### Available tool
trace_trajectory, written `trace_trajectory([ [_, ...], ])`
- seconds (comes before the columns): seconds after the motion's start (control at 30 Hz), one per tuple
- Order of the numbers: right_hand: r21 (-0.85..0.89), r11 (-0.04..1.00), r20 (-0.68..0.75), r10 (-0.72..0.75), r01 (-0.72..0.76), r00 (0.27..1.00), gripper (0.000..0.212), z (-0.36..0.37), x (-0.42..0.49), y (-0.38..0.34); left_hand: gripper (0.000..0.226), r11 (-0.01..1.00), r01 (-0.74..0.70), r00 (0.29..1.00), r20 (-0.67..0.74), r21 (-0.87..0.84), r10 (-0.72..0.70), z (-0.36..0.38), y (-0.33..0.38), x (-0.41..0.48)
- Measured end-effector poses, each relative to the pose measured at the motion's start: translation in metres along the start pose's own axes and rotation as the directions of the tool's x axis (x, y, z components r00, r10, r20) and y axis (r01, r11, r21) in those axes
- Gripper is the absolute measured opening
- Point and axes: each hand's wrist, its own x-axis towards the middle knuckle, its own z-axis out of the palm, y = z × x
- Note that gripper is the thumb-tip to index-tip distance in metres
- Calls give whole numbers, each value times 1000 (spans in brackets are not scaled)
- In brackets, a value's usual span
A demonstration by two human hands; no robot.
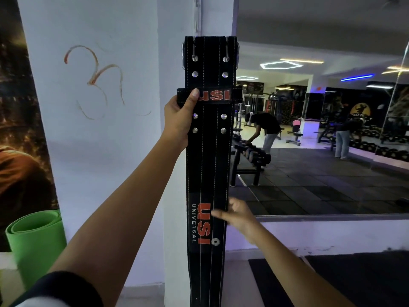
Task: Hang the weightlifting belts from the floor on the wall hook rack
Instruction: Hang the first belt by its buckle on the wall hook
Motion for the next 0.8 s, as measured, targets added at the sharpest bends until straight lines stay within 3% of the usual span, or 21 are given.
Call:
trace_trajectory([
  [0.07,-78,995,13,67,-66,998,47,5,-9,19,14,1000,0,1000,1,0,0,-3,-1,-1],
  [0.13,-33,998,5,58,-58,998,29,5,-10,16,16,1000,-2,1000,0,1,2,-4,-3,-1],
  [0.27,147,983,-68,-101,110,993,7,-1,-3,-43,18,1000,3,1000,-5,22,-3,-4,-6,-1],
  [0.4,271,926,-166,-226,264,960,10,-8,11,-102,15,1000,-17,1000,18,20,16,-5,-12,-5],
  [0.5,338,875,-231,-280,347,932,39,-12,15,-134,21,1000,-14,999,39,24,14,-6,-16,-9],
  [0.57,345,858,-240,-312,381,920,47,-16,17,-154,26,1000,-4,999,46,28,3,-9,-17,-11],
  [0.8,202,894,-349,-315,399,883,15,-23,25,-213,32,995,29,995,91,98,-38,-18,-29,-25],
])
